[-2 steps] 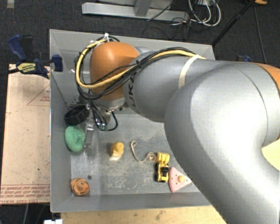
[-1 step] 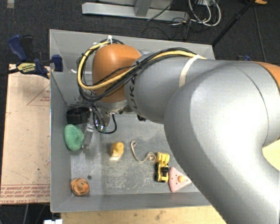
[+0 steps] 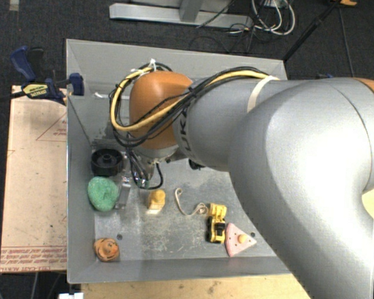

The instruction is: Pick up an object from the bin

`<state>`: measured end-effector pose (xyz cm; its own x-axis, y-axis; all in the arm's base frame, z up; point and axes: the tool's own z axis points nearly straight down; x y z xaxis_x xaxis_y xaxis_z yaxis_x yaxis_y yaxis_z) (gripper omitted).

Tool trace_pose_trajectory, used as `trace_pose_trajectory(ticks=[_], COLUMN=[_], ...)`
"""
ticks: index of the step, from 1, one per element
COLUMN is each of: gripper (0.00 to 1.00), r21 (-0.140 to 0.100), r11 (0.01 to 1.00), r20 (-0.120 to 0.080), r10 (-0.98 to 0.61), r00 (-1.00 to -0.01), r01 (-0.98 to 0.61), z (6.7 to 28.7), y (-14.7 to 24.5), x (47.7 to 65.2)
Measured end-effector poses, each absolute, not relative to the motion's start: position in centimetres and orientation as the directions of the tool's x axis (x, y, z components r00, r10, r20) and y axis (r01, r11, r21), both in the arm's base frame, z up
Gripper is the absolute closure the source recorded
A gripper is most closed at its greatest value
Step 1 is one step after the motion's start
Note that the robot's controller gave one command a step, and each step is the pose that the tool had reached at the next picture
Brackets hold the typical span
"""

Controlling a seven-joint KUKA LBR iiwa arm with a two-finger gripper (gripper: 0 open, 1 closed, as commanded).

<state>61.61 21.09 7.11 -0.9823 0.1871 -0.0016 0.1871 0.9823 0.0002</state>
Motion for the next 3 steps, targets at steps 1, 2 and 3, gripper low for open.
trace_pose_trajectory(ticks=[1, 2, 3], gripper=[0.00, 0.00, 0.00], r21=[0.002, 0.001, 0.002], r11=[0.965, 0.962, 0.964], r20=[-0.001, -0.002, 0.001], r10=[0.261, 0.273, 0.265], r00=[-0.965, -0.962, -0.964], r01=[0.261, 0.273, 0.265], z=[7.1, 7.0, 7.0], y=[21.0, 21.8, 21.1], x=[62.4, 64.0, 64.7])
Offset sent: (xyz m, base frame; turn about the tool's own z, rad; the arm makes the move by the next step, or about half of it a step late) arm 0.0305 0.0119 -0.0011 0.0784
